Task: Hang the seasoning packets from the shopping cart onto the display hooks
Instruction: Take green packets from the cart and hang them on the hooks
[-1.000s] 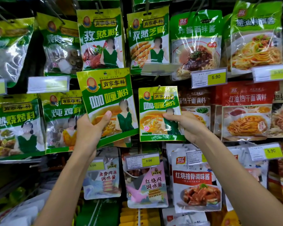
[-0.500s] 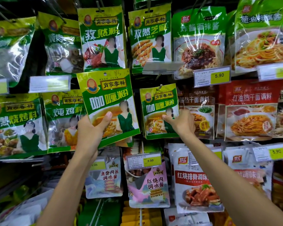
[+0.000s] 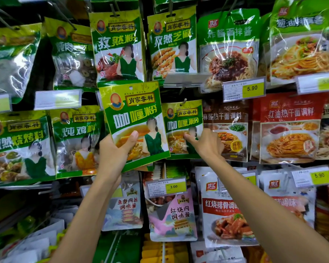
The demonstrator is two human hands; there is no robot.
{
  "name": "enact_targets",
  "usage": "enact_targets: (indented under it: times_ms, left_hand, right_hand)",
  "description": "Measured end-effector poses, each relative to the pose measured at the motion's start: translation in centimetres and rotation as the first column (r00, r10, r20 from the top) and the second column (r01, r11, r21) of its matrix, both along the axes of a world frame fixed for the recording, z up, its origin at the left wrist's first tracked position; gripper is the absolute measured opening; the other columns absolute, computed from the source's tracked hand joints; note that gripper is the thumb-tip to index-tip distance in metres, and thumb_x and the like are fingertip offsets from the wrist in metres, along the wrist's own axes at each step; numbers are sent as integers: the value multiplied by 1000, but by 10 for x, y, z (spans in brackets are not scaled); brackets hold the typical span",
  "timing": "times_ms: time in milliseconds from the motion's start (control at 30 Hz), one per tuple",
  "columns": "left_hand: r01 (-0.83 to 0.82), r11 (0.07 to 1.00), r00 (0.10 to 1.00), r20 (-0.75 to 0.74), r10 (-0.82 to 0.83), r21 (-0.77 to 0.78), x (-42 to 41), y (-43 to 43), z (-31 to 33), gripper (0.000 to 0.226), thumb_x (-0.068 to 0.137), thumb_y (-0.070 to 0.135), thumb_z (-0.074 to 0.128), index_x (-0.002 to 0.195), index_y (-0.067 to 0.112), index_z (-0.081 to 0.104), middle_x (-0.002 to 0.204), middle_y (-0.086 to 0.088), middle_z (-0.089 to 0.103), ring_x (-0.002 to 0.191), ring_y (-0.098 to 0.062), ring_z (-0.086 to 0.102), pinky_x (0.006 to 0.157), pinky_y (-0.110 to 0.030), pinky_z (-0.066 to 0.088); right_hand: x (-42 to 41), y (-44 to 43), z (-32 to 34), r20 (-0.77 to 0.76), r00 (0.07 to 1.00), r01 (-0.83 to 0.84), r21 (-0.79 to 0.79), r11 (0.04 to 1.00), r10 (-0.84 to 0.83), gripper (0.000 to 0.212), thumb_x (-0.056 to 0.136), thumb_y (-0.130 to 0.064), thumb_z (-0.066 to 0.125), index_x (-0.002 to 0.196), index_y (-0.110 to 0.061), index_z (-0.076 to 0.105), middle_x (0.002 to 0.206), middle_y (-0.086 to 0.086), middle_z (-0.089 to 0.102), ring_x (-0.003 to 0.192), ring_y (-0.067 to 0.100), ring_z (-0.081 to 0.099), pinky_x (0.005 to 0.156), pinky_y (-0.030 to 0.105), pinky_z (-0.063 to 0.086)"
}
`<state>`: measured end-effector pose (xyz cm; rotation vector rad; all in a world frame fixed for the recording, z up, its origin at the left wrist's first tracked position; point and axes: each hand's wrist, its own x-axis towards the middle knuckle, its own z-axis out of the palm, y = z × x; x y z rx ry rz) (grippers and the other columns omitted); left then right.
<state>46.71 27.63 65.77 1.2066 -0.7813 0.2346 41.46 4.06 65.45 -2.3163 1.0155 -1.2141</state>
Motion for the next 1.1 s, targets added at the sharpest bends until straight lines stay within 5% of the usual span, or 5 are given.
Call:
enact_targets:
  times_ms: [233,433,700,933,1100]
  left_hand:
    - [132,991,991,-37,-131,31,-6,-9,-11,29,68,36,73,95,29,67,93,10,75,88,-4,70,71,-17,54]
    - [304,948,946,-149,-289,91,-22,-37,-19,40,67,32,74,104,21,66,95,1,75,90,-13,70,72,-24,55]
    - [4,947,995,90,-35,321,-35,-42,-10,39,86,46,61,106,13,64,95,4,69,83,-13,65,77,-21,51]
    - [-789,498,135,689,713,-360,11,-10,58,28,99,18,48,118,0,58,110,-19,62,103,-33,55,84,-30,43]
    - [-885,412,47,838,543,-217,42,-13,71,44,103,29,39,134,-1,47,132,-23,51,123,-39,47,108,-46,32]
  right_hand:
    - [-50,6,1,271,944,-175,-76,982,189,29,94,-38,60,103,-11,59,89,3,64,81,22,60,64,33,45]
    - [-76,37,10,574,478,-870,204,449,665,46,80,-54,61,100,-14,70,97,1,74,96,16,67,84,32,55]
    - [-75,37,-1,624,447,-877,163,452,641,21,90,-21,63,71,-12,64,66,-8,66,73,10,63,67,26,53]
    - [-70,23,-5,620,538,-808,186,559,571,22,89,-19,64,71,-7,61,76,4,64,80,18,61,75,30,49]
    - [-62,20,3,645,533,-804,185,565,547,17,95,-17,59,83,-8,67,90,6,69,89,18,65,81,29,52]
